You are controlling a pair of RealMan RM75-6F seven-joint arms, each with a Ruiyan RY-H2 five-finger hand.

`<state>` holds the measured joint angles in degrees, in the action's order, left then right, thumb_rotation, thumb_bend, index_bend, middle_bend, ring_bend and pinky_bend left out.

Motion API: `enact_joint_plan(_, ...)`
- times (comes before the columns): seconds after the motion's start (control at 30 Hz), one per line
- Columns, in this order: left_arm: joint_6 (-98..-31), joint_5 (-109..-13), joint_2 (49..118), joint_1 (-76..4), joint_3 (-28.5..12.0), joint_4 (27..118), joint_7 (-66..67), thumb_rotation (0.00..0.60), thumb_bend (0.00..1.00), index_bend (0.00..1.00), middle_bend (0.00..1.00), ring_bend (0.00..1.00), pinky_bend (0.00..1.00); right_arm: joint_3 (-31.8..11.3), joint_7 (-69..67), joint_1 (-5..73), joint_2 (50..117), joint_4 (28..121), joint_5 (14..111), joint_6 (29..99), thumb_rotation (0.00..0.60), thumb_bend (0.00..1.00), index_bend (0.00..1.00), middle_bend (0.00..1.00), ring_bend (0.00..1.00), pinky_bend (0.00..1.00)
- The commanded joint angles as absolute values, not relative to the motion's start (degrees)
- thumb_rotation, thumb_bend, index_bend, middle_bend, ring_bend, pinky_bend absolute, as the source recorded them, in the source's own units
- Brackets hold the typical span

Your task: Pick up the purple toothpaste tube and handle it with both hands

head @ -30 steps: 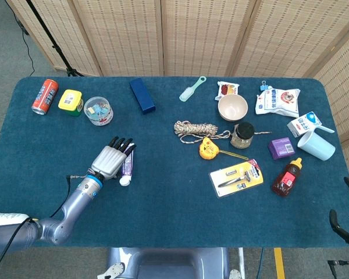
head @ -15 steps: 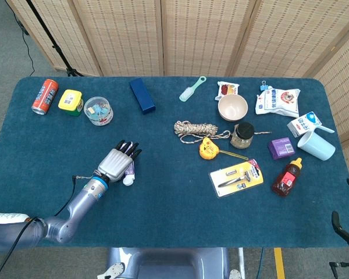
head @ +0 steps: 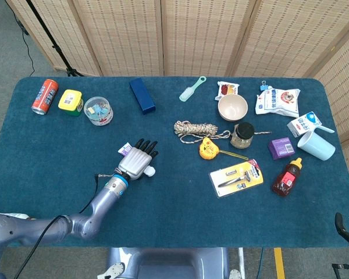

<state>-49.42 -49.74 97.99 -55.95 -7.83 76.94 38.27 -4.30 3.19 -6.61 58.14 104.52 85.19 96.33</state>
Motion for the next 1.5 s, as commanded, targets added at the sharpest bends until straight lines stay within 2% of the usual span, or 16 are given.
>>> enact_joint_plan(0.03,-49.2,-49.8,98.5,-56.4,-8.2,76.4,37.8,0.600,0.25,0.31,0.06,0.04,0.04,-4.3,3.3,-6.6,58.1,104.6,85.2,96.4,0.600,0.46,0.05,0.00,0.00,0.00)
enact_joint_plan(0.27,-49.5,-52.9,97.9,-55.1,-7.6,75.7,33.7,0.600,0.25,0.38,0.13,0.10,0.06,-4.4,3.7,-6.7,58.2,104.8,85.1,96.3,0.600,0.46,0.05,0.00,0.00,0.00)
enact_joint_plan(0.6,-47.5,-56.6,98.5,-54.2,-7.3,72.6,27.5,0.600,0.25,0.39,0.13,0.11,0.07,-4.4,4.3,-6.7,58.2,105.2,85.1,96.2,0.600,0.46,0.05,0.00,0.00,0.00)
enact_joint_plan(1.03,-47.1,-62.0,99.5,-52.3,-7.9,68.0,17.7,0.600,0.25,0.39,0.20,0.22,0.24,-4.6,5.0,-6.5,58.1,105.8,85.1,95.9,0.600,0.46,0.05,0.00,0.00,0.00)
enact_joint_plan(1.2,-46.6,-63.4,99.8,-52.1,-7.9,66.8,15.9,0.600,0.27,0.40,0.23,0.24,0.25,-4.6,5.3,-6.5,58.1,105.9,85.0,95.9,0.600,0.46,0.05,0.00,0.00,0.00)
enact_joint_plan(1.37,-46.1,-65.1,100.1,-52.0,-7.8,66.0,14.0,0.600,0.30,0.44,0.31,0.32,0.28,-4.6,5.5,-6.5,58.1,105.9,84.8,95.8,0.600,0.46,0.05,0.00,0.00,0.00)
enact_joint_plan(1.5,-45.9,-65.9,100.0,-52.0,-7.7,65.8,13.5,0.600,0.31,0.46,0.34,0.35,0.30,-4.7,5.6,-6.4,58.1,105.9,84.8,95.7,0.600,0.46,0.05,0.00,0.00,0.00)
